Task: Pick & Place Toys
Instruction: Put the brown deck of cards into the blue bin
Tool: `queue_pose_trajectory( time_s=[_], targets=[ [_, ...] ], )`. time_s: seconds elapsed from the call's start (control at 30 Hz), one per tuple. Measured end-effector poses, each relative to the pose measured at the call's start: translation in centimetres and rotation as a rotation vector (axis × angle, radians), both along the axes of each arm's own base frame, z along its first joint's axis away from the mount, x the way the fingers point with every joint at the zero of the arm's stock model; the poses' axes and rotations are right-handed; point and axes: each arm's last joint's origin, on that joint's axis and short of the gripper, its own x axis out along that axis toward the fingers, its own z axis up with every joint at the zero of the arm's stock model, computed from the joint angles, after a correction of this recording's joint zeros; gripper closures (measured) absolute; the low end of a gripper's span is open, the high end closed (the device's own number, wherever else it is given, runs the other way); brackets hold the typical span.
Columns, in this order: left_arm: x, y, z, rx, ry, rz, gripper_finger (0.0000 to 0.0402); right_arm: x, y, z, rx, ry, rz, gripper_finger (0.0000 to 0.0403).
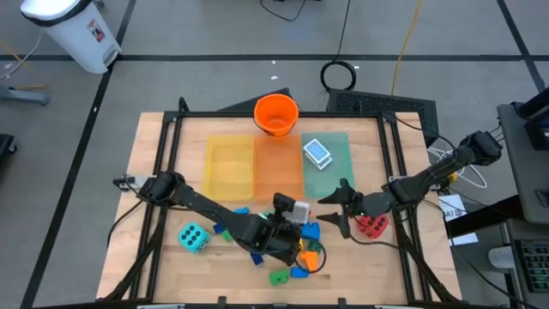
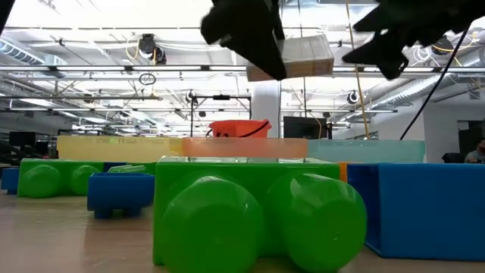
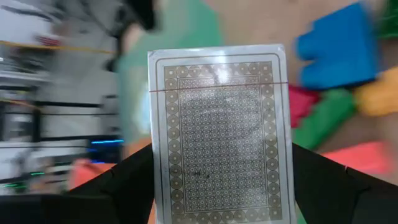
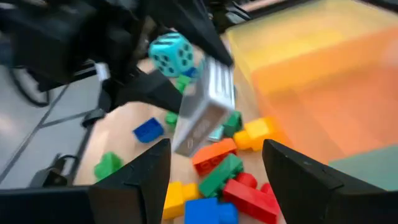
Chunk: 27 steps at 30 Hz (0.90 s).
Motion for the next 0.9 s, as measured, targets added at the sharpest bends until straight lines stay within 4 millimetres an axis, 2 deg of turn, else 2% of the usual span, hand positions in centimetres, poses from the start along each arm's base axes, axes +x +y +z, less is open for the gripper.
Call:
queue_pose_trajectory(
  time_s=[0.17, 0.33, 0.57, 0.7, 0.9],
  targets=[
    [0.6, 1.5, 0.1, 0.072, 0.01, 0.021, 0.0096, 1.5, -1.0, -1.2, 0.03, 0.027, -0.082, 0.0177],
    [1.0, 2.9, 0.2, 0.068, 0.009, 0.054, 0.0096, 3.5, -1.6, -1.7, 0.059, -0.048, -0.082, 0.0177],
    [1.3, 3.5, 0.1, 0.013, 0.013, 0.053, 0.0096, 5.6, -2.9, -2.7, 0.032, -0.121, -0.121, 0.0185],
    [1.4, 3.7, 0.1, -0.005, 0.002, 0.061, 0.0096, 6.0, -3.2, -2.8, 0.05, -0.126, -0.045, 0.023],
    [1.5, 3.5, 0.3, 0.003, -0.034, 0.069, 0.0096, 5.9, -3.4, -2.5, 0.106, -0.131, 0.026, 0.0354]
  ],
)
